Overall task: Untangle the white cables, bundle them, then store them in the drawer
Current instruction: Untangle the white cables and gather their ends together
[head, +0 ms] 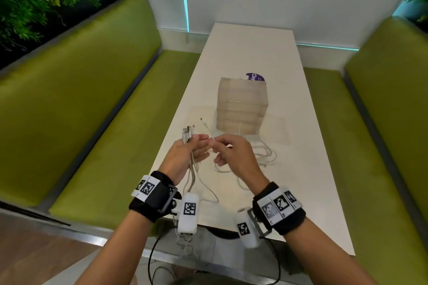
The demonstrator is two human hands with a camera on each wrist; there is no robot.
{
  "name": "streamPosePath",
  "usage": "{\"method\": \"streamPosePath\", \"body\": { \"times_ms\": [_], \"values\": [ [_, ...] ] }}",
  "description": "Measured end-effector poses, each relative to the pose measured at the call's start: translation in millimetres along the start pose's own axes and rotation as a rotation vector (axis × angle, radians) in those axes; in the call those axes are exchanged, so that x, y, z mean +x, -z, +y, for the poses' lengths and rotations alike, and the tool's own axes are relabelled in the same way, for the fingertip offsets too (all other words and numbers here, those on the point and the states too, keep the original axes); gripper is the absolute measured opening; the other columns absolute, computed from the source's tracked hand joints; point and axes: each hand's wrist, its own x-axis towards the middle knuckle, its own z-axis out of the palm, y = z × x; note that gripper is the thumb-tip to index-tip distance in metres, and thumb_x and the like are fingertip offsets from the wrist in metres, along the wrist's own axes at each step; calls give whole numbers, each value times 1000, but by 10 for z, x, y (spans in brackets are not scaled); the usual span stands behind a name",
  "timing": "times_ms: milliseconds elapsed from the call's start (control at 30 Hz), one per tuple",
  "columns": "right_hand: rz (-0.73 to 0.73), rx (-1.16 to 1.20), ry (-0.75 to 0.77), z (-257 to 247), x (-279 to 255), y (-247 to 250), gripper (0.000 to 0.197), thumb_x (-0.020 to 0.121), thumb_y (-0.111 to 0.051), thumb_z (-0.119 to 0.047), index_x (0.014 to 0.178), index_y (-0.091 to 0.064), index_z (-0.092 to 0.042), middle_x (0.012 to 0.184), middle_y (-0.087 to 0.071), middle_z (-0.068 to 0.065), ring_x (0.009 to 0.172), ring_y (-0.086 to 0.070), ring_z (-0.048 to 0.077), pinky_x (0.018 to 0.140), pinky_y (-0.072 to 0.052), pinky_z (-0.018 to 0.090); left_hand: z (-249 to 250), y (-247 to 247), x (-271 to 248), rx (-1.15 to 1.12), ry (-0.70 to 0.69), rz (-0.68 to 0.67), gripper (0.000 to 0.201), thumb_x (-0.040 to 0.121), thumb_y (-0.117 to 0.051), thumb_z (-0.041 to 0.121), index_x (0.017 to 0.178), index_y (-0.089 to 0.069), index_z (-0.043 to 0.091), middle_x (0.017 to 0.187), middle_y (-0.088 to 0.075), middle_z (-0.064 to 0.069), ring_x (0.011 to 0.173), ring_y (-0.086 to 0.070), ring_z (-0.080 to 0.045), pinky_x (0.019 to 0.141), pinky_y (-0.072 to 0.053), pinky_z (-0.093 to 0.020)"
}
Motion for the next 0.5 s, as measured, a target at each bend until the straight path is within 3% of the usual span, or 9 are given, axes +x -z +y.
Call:
{"method": "streamPosePath", "body": {
  "times_ms": [100, 200, 333, 433, 500],
  "values": [
    [-18, -5, 12, 1, -50, -42, 10, 84, -67, -13, 84, -75, -19, 73, -71, 0, 49, -61, 14, 50, -51, 29, 10, -135, -29, 17, -21, -51, 35, 101, -40, 25, 118, -61, 1, 113, -69, -15, 98, -67, -23, 88, -55, -30],
    [-16, -62, 10, 27, -49, -20, 10, 81, -70, -16, 74, -74, -23, 71, -70, -12, 48, -60, 15, 46, -41, 18, 22, -186, -70, 72, -61, -98, 33, 102, -39, 25, 115, -62, 6, 110, -70, -10, 97, -67, -20, 89, -54, -30],
    [-76, -104, -43, 25, -27, 35, 7, 78, -74, -19, 72, -72, -16, 66, -68, -3, 47, -58, 13, 43, -38, 15, 42, -190, -117, 181, -145, -130, 29, 101, -38, 25, 100, -65, 12, 117, -68, 1, 100, -64, -15, 90, -48, -32],
    [-232, -196, -100, 20, -7, 59, 24, 75, -78, -26, 88, -69, -9, 71, -66, -1, 62, -61, 10, 53, -45, 24, 66, -193, -126, 184, -197, -87, 29, 100, -41, 28, 81, -60, 16, 121, -68, 1, 108, -62, -17, 98, -42, -39],
    [-335, -326, -90, 14, 45, 77, 43, 71, -82, -26, 108, -63, -16, 91, -64, -4, 76, -59, 9, 65, -48, 24, 47, -214, -148, 168, -213, -97, 30, 100, -40, 27, 78, -56, 14, 117, -70, -1, 118, -58, -19, 105, -36, -39]
  ]
}}
